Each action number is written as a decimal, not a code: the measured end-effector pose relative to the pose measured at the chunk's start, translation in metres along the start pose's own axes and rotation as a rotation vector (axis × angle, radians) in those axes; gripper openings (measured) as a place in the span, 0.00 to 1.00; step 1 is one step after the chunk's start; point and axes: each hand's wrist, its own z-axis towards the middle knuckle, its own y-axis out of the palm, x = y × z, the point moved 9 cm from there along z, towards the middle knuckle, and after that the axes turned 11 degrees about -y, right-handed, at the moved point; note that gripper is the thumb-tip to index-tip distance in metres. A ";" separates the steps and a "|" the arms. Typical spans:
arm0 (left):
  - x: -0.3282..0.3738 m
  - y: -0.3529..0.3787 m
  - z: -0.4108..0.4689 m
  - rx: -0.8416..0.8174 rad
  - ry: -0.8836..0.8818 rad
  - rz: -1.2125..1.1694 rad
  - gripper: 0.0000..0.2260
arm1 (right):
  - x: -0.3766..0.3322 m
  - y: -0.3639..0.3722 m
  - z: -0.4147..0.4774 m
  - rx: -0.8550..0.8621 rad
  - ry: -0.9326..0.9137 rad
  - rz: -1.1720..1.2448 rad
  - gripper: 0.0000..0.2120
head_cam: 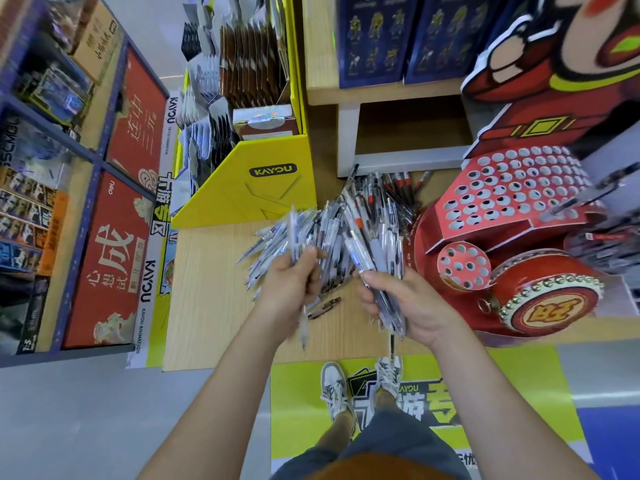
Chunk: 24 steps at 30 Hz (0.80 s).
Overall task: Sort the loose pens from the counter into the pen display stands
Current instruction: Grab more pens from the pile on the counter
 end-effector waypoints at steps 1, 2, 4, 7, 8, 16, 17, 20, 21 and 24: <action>0.007 -0.003 0.003 0.039 -0.004 -0.038 0.11 | -0.001 0.003 -0.003 -0.049 0.006 -0.016 0.08; 0.015 -0.003 0.005 0.065 0.002 -0.046 0.11 | -0.002 0.006 -0.006 -0.096 0.008 -0.034 0.08; 0.029 0.000 0.009 0.088 0.005 -0.015 0.13 | -0.003 0.011 -0.012 -0.181 0.003 -0.041 0.07; 0.037 0.007 0.015 0.052 -0.093 0.015 0.22 | -0.002 0.011 -0.019 -0.246 0.008 -0.041 0.09; 0.037 0.011 0.017 0.015 -0.118 0.015 0.20 | -0.002 0.010 -0.020 -0.254 0.019 -0.053 0.12; 0.044 0.028 0.011 -0.056 -0.069 0.052 0.10 | -0.001 0.009 -0.033 -0.345 0.074 -0.264 0.07; 0.047 0.028 0.011 -0.040 -0.038 0.022 0.08 | 0.000 0.007 -0.033 -0.341 0.072 -0.279 0.06; 0.063 0.016 0.010 0.063 0.091 -0.029 0.07 | 0.003 -0.006 -0.039 -0.313 0.101 -0.417 0.12; 0.071 0.010 0.008 0.094 0.144 -0.043 0.07 | 0.006 -0.015 -0.042 -0.299 0.119 -0.479 0.12; 0.101 -0.007 -0.009 0.178 0.282 -0.051 0.08 | 0.010 -0.040 -0.049 -0.137 0.145 -0.597 0.07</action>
